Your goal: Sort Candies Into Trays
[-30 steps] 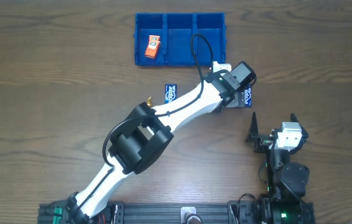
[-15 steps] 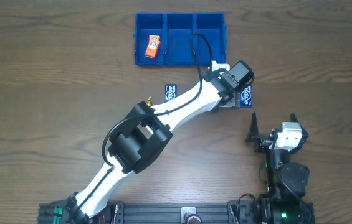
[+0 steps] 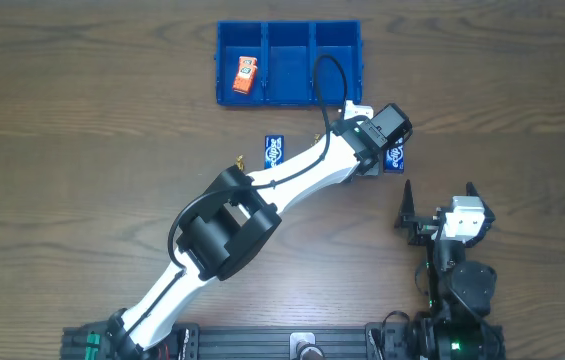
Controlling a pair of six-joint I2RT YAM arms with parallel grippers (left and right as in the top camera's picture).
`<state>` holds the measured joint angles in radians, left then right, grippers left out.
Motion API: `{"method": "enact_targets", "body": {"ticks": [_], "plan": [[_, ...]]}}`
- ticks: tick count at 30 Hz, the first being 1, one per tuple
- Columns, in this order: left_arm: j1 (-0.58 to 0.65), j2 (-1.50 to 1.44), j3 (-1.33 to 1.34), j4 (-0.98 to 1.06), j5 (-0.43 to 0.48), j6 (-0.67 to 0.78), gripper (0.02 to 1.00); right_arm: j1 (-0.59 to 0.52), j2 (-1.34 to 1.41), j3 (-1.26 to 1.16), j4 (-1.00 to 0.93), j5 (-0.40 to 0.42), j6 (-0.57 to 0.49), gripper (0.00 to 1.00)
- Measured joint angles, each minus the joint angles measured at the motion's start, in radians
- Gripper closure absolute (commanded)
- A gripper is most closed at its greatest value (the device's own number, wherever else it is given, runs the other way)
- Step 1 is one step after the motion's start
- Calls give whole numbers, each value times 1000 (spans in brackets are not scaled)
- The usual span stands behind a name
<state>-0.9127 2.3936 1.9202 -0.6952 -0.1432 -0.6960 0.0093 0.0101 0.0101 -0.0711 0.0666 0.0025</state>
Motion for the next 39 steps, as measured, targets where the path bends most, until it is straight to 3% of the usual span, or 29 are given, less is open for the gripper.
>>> {"method": "enact_targets", "body": {"ticks": [14,19,23,27,32,39], "plan": [[-13,2,0,4,-14,6,728,0,0,0,0,0,0,3],[-13,19,43,-23,-20,23,766,0,0,0,0,0,0,3],[2,44,258,-120,-74,82,790,0,0,0,0,0,0,3],[74,30,422,-177,-127,152,785,0,0,0,0,0,0,3],[232,-103,437,-214,-173,260,805,0,0,0,0,0,0,3],[434,-181,422,-273,-146,340,838,0,0,0,0,0,0,3]]}}
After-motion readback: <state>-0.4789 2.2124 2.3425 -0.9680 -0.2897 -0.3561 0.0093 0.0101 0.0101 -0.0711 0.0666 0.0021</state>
